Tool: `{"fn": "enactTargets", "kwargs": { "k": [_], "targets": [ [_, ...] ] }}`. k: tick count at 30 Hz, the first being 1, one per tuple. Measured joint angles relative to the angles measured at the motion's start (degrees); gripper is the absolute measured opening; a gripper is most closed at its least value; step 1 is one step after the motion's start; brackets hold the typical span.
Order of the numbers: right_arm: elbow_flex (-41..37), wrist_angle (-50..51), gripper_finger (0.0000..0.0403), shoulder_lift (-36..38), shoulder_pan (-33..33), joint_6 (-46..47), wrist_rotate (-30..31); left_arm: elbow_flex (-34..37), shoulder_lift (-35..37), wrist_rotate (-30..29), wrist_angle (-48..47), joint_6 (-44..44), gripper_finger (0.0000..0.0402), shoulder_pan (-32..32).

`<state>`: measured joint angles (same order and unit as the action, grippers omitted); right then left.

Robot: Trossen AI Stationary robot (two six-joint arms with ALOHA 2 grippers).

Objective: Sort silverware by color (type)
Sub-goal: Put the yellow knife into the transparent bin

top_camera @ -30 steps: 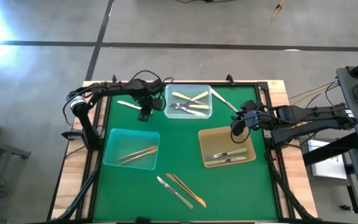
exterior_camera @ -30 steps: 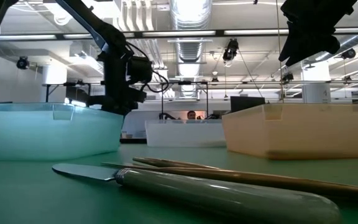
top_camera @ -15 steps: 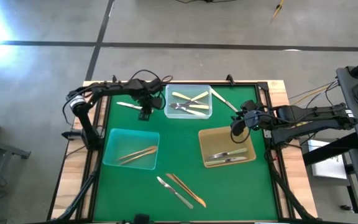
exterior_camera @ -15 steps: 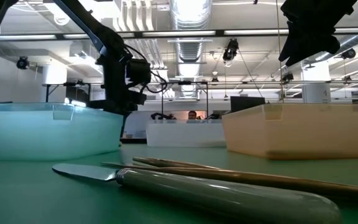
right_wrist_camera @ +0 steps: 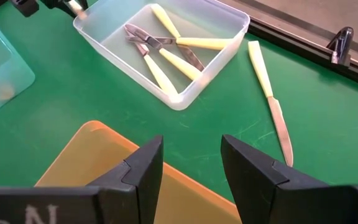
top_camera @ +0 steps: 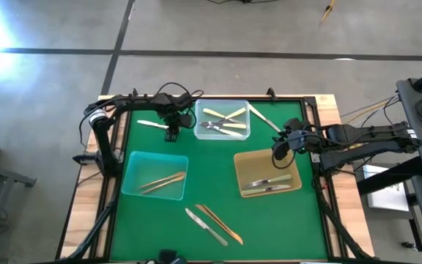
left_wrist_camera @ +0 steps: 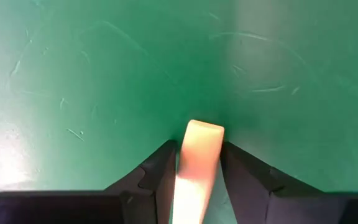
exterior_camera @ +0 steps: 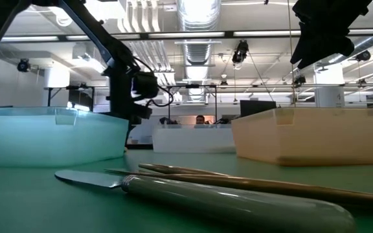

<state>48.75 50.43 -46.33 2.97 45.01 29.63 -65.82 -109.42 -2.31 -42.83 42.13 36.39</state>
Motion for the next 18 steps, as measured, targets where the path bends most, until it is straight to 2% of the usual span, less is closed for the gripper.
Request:
{"fn": "enactTargets", "kwargs": {
  "k": [3,8,12,18],
  "targets": [
    [0.0,0.0,0.0153,0.0,0.0,0.0,0.0,-0.2,-0.8,0.0,-0.6,-3.4,0.0107,0.0],
    [0.0,0.0,0.0153,0.0,0.0,0.0,0.0,-0.2,-0.6,0.0,-1.6,-7.2,0.006,0.0],
    [0.0,0.0,0.0153,0.0,0.0,0.0,0.0,-1.5,-0.2,0.2,-3.1,-10.5,0.006,0.0],
    [0.0,0.0,0.0153,0.0,0.0,0.0,0.0,-7.7,-0.1,4.9,-8.2,-13.4,0.006,0.0]
  ]
}}
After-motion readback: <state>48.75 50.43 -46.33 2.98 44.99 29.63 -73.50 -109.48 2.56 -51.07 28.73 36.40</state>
